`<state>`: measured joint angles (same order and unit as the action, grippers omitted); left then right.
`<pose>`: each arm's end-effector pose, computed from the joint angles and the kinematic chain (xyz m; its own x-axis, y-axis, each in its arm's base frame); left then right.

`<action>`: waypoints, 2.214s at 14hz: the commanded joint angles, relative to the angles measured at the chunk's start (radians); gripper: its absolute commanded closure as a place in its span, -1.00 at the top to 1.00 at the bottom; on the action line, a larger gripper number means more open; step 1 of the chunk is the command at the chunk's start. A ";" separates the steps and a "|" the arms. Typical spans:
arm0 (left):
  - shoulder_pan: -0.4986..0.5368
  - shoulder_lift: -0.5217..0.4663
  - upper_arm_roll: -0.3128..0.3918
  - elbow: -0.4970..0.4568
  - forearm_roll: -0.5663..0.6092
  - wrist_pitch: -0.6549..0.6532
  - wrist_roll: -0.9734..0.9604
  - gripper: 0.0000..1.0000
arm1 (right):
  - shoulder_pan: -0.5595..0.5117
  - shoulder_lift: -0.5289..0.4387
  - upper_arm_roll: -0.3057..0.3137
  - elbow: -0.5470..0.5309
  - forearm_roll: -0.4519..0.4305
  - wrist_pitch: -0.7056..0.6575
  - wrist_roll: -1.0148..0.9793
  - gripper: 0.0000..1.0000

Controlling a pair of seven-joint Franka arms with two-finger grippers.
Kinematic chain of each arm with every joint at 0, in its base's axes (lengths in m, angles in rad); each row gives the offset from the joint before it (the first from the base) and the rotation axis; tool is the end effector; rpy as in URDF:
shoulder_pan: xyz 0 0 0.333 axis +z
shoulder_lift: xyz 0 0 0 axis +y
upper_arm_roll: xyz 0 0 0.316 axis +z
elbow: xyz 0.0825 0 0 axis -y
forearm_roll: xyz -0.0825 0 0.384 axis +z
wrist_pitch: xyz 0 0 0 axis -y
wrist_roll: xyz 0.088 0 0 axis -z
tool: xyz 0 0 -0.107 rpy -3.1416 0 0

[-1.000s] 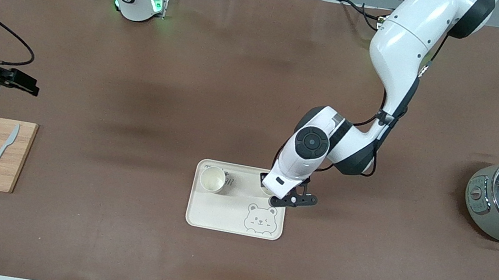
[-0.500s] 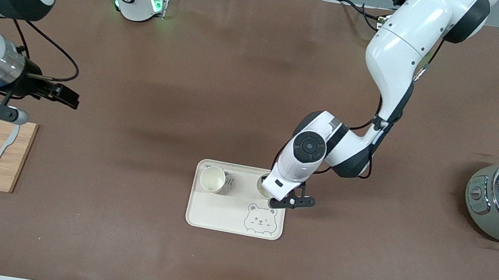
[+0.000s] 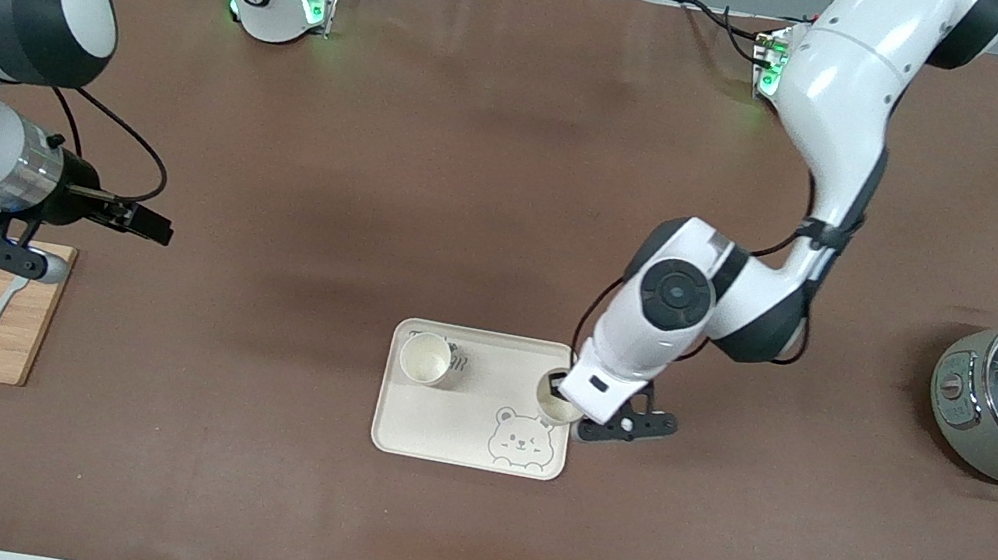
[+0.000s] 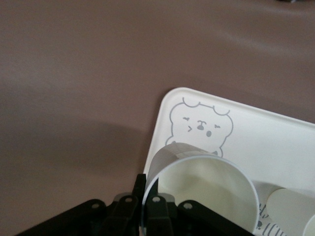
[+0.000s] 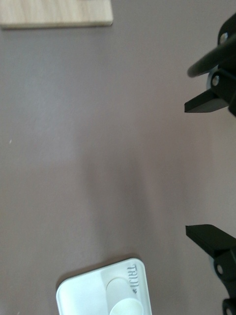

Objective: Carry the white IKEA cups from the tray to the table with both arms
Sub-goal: 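Carry the cup with the left gripper while the right gripper reaches the tray, then set the cup down with the left gripper while the right gripper grasps the other cup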

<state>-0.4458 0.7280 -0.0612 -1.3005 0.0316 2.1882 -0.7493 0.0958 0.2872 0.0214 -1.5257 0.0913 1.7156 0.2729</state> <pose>0.6675 -0.3563 0.3274 0.9628 0.2472 0.1090 0.2344 -0.9649 0.1182 0.6333 0.0816 0.4861 0.9785 -0.1679 -0.1196 -0.1765 -0.9822 -0.0647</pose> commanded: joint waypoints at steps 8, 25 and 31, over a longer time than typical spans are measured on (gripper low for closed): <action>0.349 -0.272 -0.009 -0.405 0.018 -0.021 0.511 -1.00 | 0.125 0.139 0.002 0.022 0.165 0.235 0.148 1.00; 0.466 -0.286 -0.011 -0.502 0.013 0.047 0.657 1.00 | 0.389 0.447 -0.003 0.085 0.148 0.625 0.534 0.79; 0.467 -0.499 -0.009 -0.502 0.013 -0.105 0.673 1.00 | 0.406 0.484 -0.004 0.084 0.145 0.657 0.562 -0.74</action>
<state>0.0115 0.3100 -0.0621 -1.7758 0.0338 2.1348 -0.1014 0.4965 0.7559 0.0263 -1.4710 0.2381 2.3783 0.8155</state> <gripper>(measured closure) 0.000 0.515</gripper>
